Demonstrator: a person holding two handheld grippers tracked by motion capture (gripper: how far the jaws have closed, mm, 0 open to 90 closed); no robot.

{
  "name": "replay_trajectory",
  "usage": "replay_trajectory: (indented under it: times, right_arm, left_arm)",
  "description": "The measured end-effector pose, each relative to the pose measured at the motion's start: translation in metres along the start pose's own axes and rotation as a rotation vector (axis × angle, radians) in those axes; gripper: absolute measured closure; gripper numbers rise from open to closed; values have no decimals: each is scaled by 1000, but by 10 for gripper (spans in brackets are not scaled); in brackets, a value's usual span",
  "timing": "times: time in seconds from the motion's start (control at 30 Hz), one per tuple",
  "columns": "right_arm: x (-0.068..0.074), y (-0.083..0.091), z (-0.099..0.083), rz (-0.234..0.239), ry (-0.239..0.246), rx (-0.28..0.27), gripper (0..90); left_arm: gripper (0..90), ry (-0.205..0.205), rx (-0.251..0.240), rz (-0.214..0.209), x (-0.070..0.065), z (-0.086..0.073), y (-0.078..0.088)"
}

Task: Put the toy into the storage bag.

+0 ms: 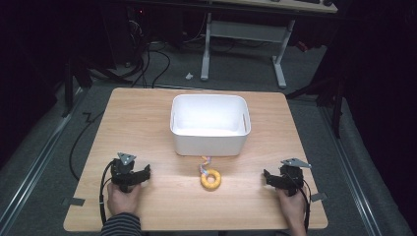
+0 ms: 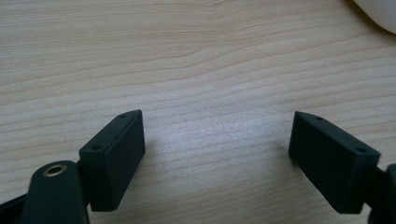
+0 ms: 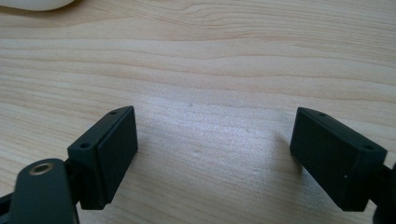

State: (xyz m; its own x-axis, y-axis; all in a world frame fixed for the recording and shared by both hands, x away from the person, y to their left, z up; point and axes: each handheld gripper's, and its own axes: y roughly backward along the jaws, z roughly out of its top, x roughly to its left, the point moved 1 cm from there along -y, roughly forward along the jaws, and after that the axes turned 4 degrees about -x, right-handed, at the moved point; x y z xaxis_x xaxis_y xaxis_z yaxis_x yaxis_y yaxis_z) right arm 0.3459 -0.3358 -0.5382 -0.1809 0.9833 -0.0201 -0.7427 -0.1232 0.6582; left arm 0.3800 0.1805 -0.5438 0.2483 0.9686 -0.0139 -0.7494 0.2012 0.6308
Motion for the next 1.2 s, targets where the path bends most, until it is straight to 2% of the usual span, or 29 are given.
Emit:
replay_trajectory:
  times: [0.6, 0.77, 0.97, 1.2]
  right_arm:
    - [0, 0, 0, 1, 1, -1, 154]
    - [1, -1, 1, 24, 17, -2, 151]
    - [2, -2, 2, 28, 22, 0, 151]
    - [1, -2, 2, 30, 23, -6, 196]
  left_arm:
    - [188, 2, -2, -1, 0, 0, 0]
    - [188, 1, -1, -1, 0, 0, 0]
    - [188, 1, 0, -2, 0, 1, -1]
    - [188, 1, -1, -2, 0, 1, -1]
